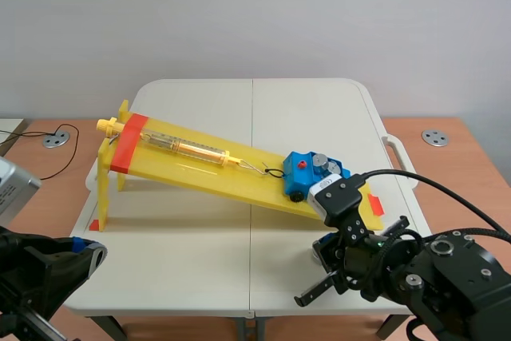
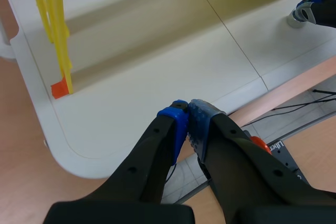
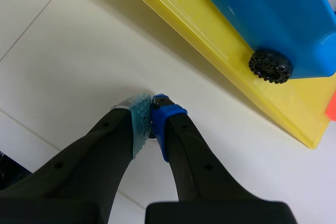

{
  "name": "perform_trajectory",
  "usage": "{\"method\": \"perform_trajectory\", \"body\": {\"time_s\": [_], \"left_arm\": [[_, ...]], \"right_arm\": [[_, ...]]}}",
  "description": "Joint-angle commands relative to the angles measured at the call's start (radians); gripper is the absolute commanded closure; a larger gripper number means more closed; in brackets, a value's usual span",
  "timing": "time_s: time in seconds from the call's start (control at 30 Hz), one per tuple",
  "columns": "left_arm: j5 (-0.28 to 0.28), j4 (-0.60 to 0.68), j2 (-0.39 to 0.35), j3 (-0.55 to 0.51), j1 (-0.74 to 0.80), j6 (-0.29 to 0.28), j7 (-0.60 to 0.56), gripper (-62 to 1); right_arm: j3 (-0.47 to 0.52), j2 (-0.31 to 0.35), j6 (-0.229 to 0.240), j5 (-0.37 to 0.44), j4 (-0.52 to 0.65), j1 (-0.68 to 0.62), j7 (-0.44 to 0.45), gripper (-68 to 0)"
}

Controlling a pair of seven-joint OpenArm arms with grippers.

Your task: Place the four metal weights on the blue cart on the ramp.

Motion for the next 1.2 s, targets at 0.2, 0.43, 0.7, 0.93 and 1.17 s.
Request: {"method": "perform_trajectory", "body": {"time_s": [0.2,0.43,0.7,0.93,1.17], "left_arm": [[-0.077,0.043,0.008,-0.013,-0.020,-0.018,-0.095,-2.9],[-0.077,0.043,0.008,-0.013,-0.020,-0.018,-0.095,-2.9],[-0.077,0.043,0.008,-0.013,-0.020,-0.018,-0.096,-2.9],[-0.077,0.043,0.008,-0.013,-0.020,-0.018,-0.096,-2.9],[-0.077,0.043,0.008,-0.013,-0.020,-0.018,-0.096,-2.9]], "right_arm": [[0.023,0.045,-0.009,0.113,0.120,0.032,0.032,-0.6],[0.127,0.103,-0.006,0.187,0.391,-0.105,-0.047,-0.6],[0.288,0.119,-0.006,0.295,0.626,-0.181,-0.162,-0.6],[0.328,0.096,-0.007,0.340,0.666,-0.132,-0.164,-0.6],[0.328,0.001,-0.007,0.325,0.621,-0.034,-0.169,-0.7]]}}
